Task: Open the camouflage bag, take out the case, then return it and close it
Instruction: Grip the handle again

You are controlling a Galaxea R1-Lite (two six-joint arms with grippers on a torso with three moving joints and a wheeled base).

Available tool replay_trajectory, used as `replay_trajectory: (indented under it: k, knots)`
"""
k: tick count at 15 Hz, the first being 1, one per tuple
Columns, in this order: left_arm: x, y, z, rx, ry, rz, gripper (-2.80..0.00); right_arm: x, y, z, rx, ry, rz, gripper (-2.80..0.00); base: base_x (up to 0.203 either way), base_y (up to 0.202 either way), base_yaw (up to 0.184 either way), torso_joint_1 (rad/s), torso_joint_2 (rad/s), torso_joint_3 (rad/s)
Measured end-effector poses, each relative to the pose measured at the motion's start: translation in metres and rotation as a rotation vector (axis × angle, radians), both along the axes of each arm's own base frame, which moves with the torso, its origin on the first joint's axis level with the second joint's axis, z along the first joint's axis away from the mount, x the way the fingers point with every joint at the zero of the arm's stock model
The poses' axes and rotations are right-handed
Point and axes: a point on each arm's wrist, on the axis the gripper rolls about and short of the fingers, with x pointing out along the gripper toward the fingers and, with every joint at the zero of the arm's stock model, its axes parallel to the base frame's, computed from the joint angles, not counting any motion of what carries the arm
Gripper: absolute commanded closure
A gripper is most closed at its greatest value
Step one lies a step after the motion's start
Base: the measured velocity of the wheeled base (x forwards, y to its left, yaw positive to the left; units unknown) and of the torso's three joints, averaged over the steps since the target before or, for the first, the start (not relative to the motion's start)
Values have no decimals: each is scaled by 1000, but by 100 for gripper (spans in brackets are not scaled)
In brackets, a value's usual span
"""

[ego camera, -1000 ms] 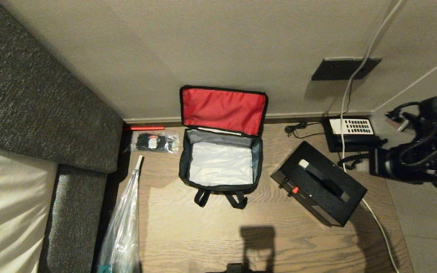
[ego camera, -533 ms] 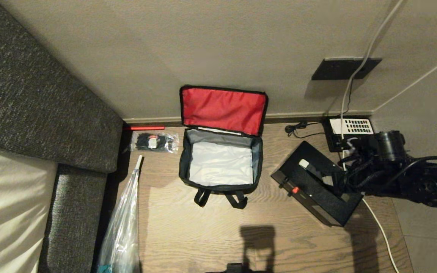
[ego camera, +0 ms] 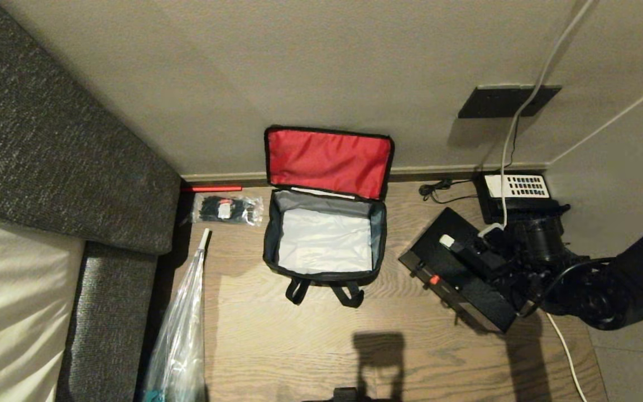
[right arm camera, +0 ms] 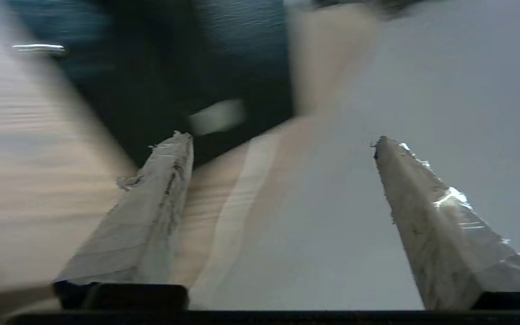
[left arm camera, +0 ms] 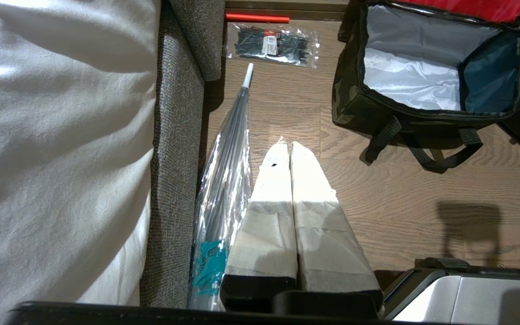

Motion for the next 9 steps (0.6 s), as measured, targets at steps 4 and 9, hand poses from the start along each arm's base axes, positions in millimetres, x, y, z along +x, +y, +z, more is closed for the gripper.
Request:
replay_trajectory:
  k: [4,9]
  knots:
    - [0,0,0,0,0,0,0,17,19,-16,-193,-102,13,-280,0,0,0,0,0,0]
    - [0,0,0,0,0,1,0,30,33,-28,-339,-143,-16,-280,0,0,0,0,0,0]
